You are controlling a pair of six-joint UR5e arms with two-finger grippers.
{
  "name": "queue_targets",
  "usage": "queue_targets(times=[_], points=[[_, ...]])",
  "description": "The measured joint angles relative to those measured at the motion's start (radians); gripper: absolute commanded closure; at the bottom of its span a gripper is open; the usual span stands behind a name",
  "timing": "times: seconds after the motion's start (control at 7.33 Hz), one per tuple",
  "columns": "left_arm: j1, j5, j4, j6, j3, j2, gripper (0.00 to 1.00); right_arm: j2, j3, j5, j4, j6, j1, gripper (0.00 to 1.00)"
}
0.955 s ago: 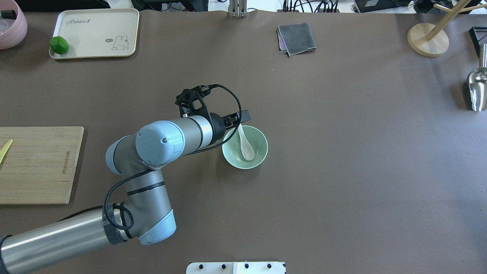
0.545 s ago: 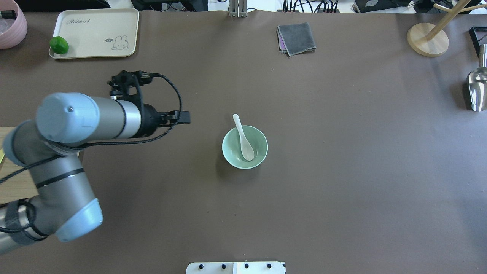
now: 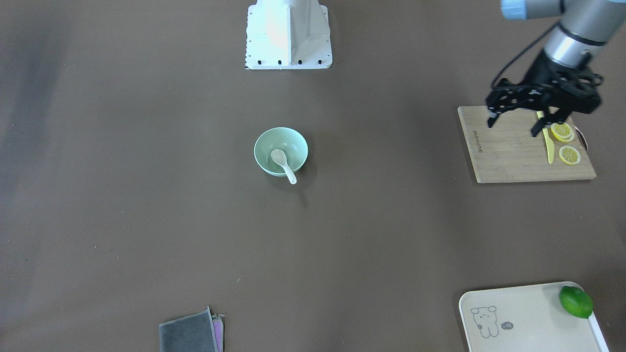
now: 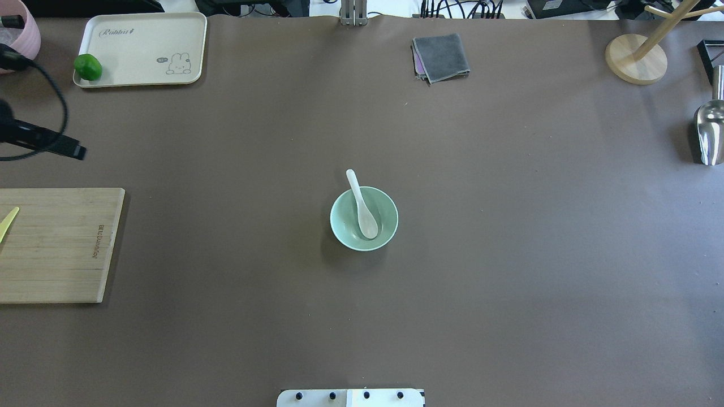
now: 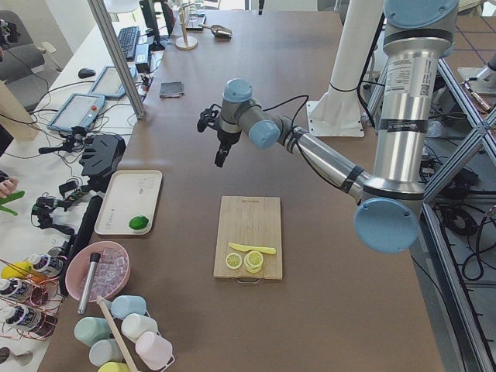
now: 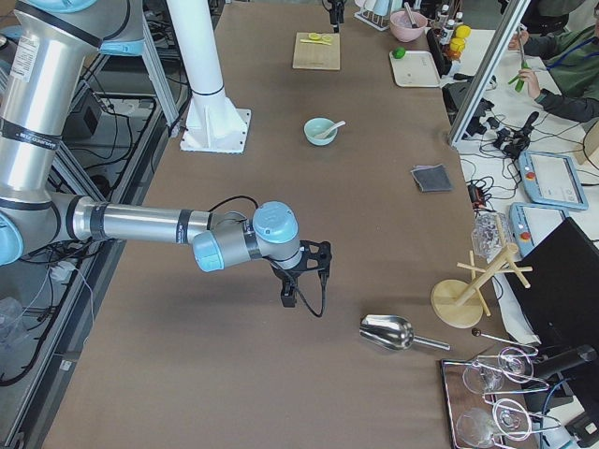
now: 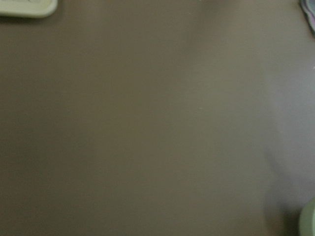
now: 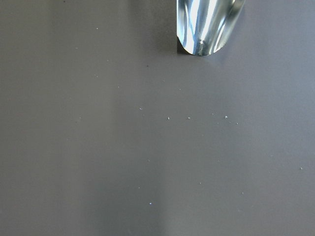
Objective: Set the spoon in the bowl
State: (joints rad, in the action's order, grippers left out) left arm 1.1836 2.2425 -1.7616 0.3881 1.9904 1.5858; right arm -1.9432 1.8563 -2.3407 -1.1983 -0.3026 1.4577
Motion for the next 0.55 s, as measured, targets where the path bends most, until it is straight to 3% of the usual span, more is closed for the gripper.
queue_targets(times=[0.27,0.55], points=[[0.228,0.138,0.016,-0.306,-0.134,-0.095,0.02,-0.026,-0.001,0.009,-0.022,0.076,0.042,0.0],[0.294,0.159,0.013,-0.362,-0.156,-0.162,0.02,-0.024,0.02,0.046,-0.119,0.151,0.061,0.0]])
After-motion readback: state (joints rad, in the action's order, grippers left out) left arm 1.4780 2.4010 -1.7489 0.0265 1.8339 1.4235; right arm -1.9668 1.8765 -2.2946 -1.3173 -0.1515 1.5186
